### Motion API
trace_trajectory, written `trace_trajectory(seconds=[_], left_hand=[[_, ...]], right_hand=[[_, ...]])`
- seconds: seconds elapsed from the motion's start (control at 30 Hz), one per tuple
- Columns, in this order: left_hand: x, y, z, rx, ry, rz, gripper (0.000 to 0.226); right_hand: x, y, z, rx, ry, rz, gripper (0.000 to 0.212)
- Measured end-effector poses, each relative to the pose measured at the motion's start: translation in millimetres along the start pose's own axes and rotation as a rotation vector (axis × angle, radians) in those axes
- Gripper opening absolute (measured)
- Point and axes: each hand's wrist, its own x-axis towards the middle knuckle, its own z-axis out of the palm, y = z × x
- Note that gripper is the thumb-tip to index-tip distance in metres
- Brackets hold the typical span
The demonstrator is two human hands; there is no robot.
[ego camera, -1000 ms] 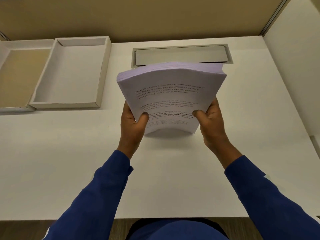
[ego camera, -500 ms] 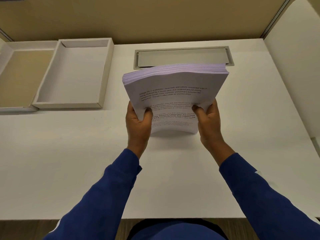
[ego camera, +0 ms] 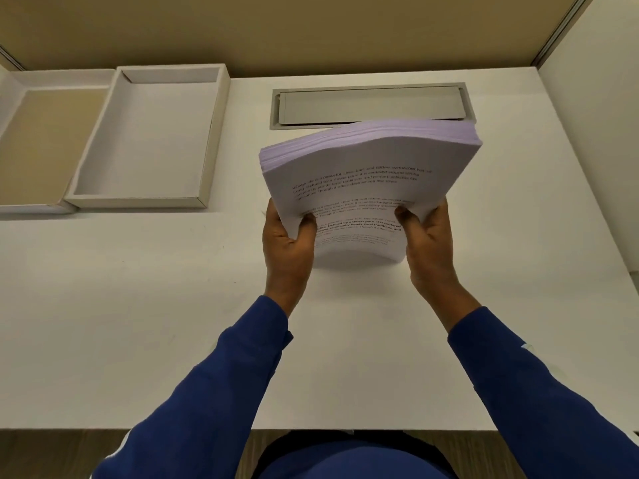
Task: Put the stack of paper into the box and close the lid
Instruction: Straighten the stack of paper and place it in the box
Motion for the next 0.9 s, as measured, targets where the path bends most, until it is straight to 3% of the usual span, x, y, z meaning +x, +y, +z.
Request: trace_trajectory(seconds=[0.37, 0.63, 0.8, 0.9], left_hand=[[7.9, 14.2, -8.6, 0.074, -0.058, 0.112, 0.043], [5.9, -2.6, -14.6, 0.135, -0.115, 0.072, 0.049], [11.3, 17.4, -13.1, 0.056, -0.118, 0.109, 0.049], [19.6, 48.6, -11.4, -0.131, -0.114, 0.185, 0.061]], right_hand=[[12.0, 7.6, -12.6, -0.039, -0.104, -0.056, 0.05], [12.1, 34.9, -33.2, -0.236, -0.251, 0.016, 0.048], [14.2, 18.9, -28.5, -0.175, -0.232, -0.029, 0.05], [14.4, -9.2, -20.4, 0.035, -0.148, -0.087, 0.072]])
